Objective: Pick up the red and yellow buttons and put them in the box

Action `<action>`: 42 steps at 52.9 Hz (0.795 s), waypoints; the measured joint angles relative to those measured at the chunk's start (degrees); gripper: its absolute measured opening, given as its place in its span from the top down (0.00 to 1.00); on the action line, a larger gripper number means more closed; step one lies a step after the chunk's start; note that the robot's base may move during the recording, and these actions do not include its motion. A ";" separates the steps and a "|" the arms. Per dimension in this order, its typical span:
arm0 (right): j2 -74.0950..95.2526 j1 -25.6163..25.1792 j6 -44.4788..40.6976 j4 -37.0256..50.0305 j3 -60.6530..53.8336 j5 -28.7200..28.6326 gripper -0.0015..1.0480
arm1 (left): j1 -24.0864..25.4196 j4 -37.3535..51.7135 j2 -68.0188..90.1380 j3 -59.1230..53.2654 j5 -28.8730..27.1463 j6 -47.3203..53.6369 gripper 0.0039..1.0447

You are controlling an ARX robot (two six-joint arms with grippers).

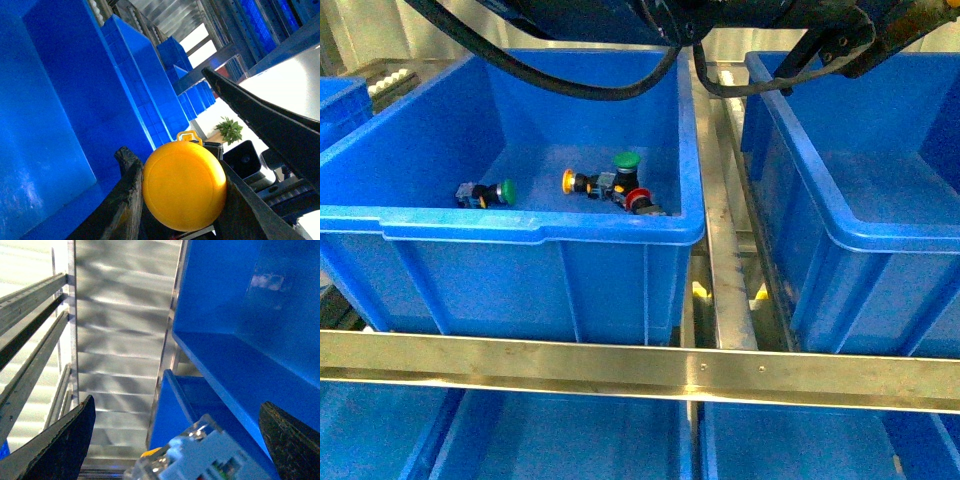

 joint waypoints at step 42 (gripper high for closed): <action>-3.56 0.37 -0.94 -2.32 0.20 1.31 0.56 | -0.92 0.09 -0.44 -0.61 -1.36 -0.42 0.69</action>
